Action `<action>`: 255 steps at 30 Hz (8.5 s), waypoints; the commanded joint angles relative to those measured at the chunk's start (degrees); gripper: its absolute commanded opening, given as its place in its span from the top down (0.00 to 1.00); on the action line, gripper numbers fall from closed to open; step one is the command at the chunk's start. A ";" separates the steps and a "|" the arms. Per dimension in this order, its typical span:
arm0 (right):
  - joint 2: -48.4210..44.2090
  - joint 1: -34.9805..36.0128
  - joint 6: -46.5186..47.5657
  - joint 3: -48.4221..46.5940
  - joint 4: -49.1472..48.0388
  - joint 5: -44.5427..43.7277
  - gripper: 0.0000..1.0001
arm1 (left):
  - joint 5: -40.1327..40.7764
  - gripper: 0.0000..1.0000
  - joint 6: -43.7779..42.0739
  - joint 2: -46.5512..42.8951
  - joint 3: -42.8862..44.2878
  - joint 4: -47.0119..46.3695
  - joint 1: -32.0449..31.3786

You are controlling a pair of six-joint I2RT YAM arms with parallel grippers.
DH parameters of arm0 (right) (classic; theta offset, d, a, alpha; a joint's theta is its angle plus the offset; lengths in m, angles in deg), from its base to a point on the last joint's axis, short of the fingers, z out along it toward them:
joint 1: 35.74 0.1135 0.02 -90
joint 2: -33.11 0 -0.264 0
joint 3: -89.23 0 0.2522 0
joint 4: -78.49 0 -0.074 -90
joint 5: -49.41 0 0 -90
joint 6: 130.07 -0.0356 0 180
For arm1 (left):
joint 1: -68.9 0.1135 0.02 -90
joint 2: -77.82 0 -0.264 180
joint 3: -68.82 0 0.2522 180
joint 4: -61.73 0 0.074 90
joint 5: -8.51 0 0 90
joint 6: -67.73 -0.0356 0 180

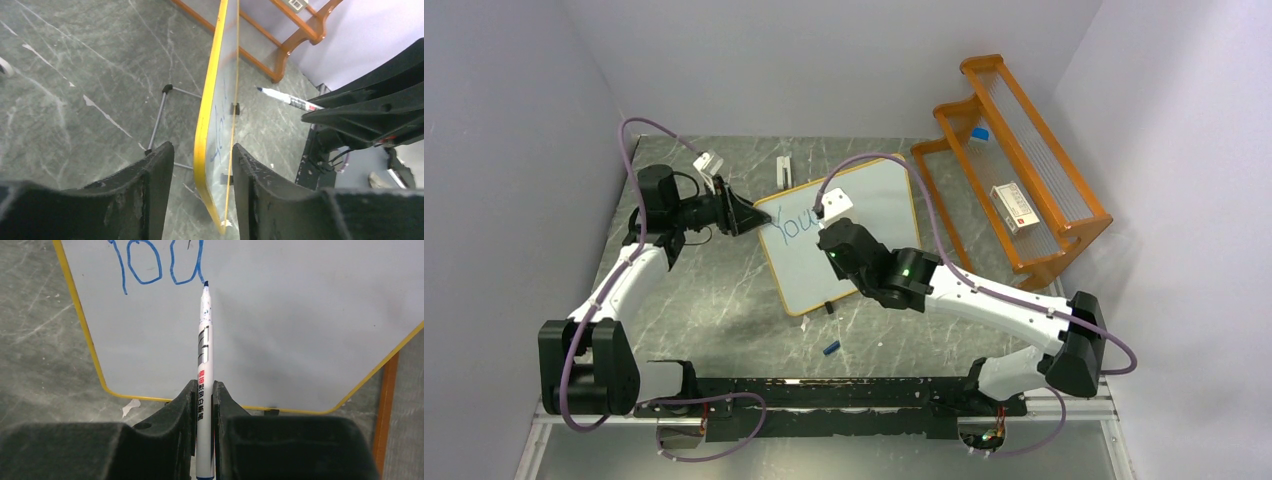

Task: Write a sentence on the whiteboard
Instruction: Write a sentence on the whiteboard, then pass from the right arm to the left, then pass from the left arm to the right, then hold the whiteboard on the whiteboard stand, then write a sentence on the whiteboard.

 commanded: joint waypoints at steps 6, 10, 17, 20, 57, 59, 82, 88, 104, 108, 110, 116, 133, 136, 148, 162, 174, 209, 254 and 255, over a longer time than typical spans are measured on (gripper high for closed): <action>-4.88 0.00 0.73 2.88 -5.14 1.69 1.00 | 9.64 0.28 -0.65 -6.44 5.09 6.85 -0.42; -7.82 0.29 1.63 5.87 -11.12 3.16 1.00 | 24.98 0.17 5.50 -10.50 8.97 16.91 -0.45; -10.50 0.68 2.96 9.47 -21.34 6.45 1.00 | 28.09 0.16 21.73 -21.16 5.80 18.69 -1.64; -10.72 0.82 3.20 10.37 -24.55 8.00 1.00 | 28.07 0.16 26.60 -23.47 4.58 17.29 -4.28; -17.68 3.78 0.08 23.96 -50.15 9.98 0.79 | 53.17 0.95 61.83 -25.54 -12.06 -8.47 -32.45; -19.21 3.77 -1.38 26.43 -53.93 10.20 0.67 | 54.44 0.95 65.35 -26.76 -13.64 -9.41 -32.45; -15.79 3.51 -5.36 28.74 -62.65 9.40 0.55 | 58.67 0.95 75.30 -28.30 -14.56 -11.85 -34.20; -15.88 3.51 -4.84 28.45 -63.13 10.18 0.65 | 58.17 0.95 75.24 -27.82 -14.44 -12.27 -34.30; -16.41 3.51 -4.51 29.20 -65.57 10.83 0.74 | 57.26 0.95 75.84 -27.88 -14.98 -12.98 -34.38; -16.33 3.51 -4.69 29.45 -66.43 10.54 0.77 | 56.94 0.95 76.04 -27.68 -14.86 -12.96 -34.52; -16.27 3.51 -4.50 29.81 -67.37 10.61 0.79 | 56.82 0.95 76.08 -27.63 -14.81 -12.93 -34.63; -16.05 3.52 -4.37 30.04 -68.58 10.70 0.86 | 56.77 0.95 76.48 -27.69 -15.16 -12.94 -35.07; -20.35 3.38 0.25 25.25 -51.31 11.39 1.00 | 61.60 0.74 66.23 -29.91 -11.49 -1.25 -35.54; -22.18 3.18 1.11 23.35 -43.62 10.21 1.00 | 65.69 0.63 59.68 -30.66 -7.74 5.42 -35.57; -21.30 -0.15 1.91 14.97 -20.38 5.77 1.00 | 75.74 0.40 25.92 -26.49 9.63 21.22 -35.52; -19.48 -0.20 6.08 14.58 -21.26 2.28 1.00 | 35.62 0.38 4.75 -12.39 13.28 20.18 -6.56; -18.48 -0.17 7.29 15.28 -24.18 2.10 1.00 | 7.29 0.42 5.30 -3.20 9.29 6.41 -0.67; -9.50 -0.33 11.44 14.64 -34.12 -4.55 1.00 | -0.07 0.95 -7.77 4.42 10.24 13.52 -0.59; -6.17 -1.75 8.16 11.14 -27.18 -0.52 1.00 | -0.34 0.95 -8.41 3.92 9.51 12.87 0.25; -6.66 -1.71 8.13 11.18 -27.18 0.18 1.00 | -0.36 0.95 -8.61 3.93 9.67 13.23 0.25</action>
